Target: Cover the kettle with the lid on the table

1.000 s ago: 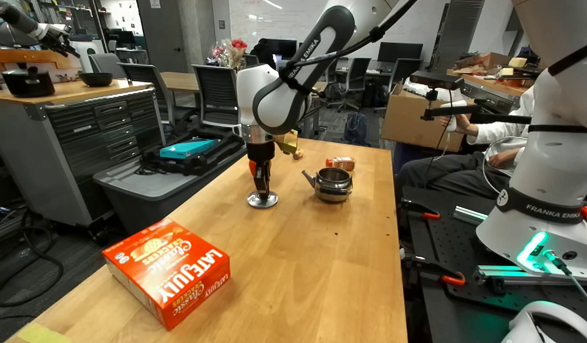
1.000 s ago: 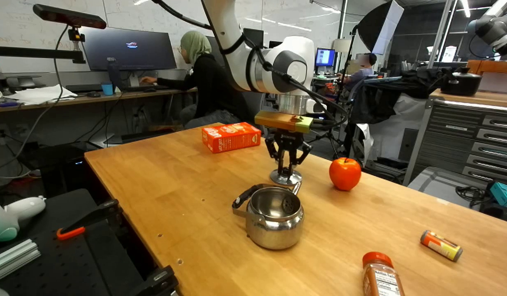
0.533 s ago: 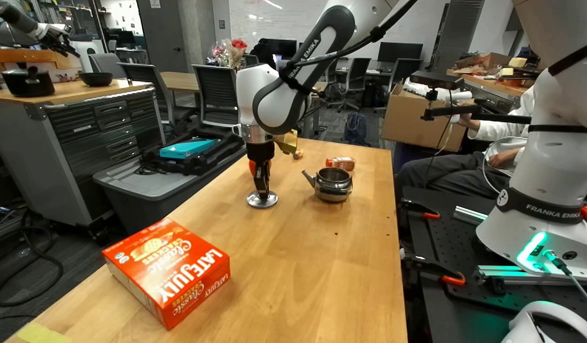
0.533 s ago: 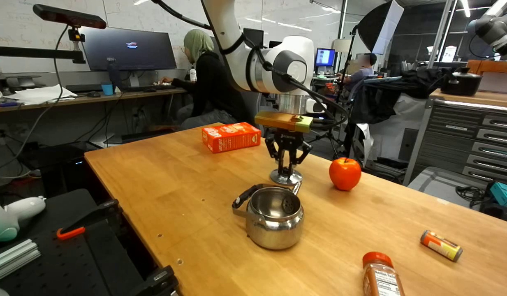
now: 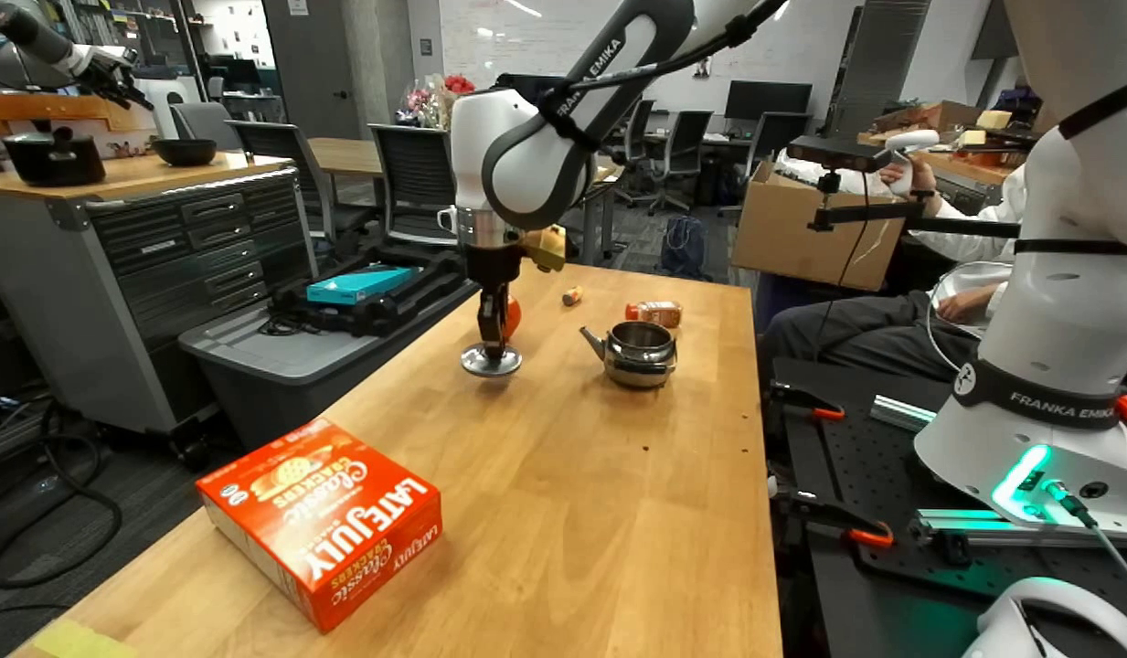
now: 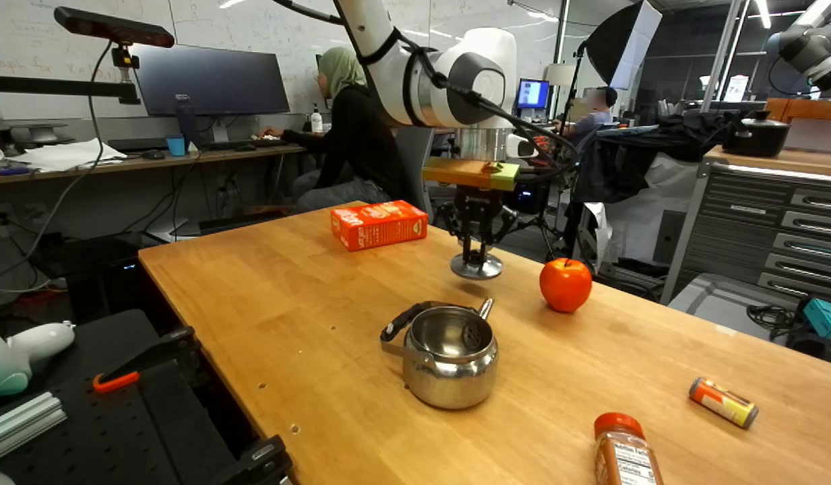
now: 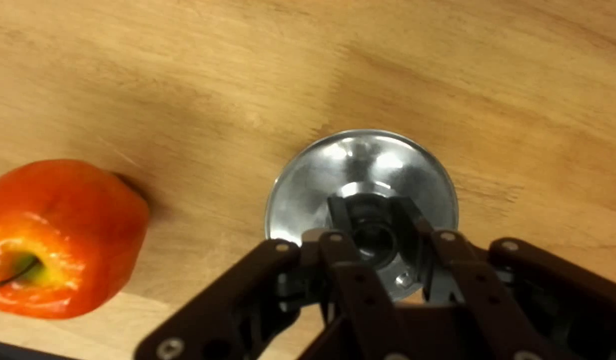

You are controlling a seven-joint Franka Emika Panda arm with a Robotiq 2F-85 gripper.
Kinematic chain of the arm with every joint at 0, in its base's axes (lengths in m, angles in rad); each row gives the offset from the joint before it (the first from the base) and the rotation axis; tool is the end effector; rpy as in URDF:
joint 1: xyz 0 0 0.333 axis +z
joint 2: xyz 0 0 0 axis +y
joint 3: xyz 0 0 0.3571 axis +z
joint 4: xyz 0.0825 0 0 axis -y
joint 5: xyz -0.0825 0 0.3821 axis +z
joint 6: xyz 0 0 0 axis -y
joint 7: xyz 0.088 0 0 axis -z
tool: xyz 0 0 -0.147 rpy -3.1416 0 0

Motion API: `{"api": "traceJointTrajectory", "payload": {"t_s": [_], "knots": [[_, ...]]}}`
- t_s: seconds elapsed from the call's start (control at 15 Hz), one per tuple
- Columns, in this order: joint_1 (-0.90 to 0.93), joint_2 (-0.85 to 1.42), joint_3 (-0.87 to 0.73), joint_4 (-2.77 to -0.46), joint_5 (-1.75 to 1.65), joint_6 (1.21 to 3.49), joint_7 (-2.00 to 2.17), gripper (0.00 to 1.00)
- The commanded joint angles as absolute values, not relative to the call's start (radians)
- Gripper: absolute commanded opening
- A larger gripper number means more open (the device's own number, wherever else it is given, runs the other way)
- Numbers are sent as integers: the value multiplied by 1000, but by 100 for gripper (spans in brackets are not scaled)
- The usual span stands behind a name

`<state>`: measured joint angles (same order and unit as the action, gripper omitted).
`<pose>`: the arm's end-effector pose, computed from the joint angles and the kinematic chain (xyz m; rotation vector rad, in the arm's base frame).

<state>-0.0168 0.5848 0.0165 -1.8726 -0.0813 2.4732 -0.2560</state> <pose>0.6617 -0.0026 0.1957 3.0594 0.4879 0.0164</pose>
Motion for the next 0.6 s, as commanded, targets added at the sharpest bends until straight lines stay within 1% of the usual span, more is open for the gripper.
{"api": "traceJointTrajectory", "payload": {"t_s": [0.0, 0.53], "knots": [[-48, 476, 39, -1954, -78, 2471, -302, 7], [-86, 264, 29, -2153, -78, 2479, -397, 7]]}}
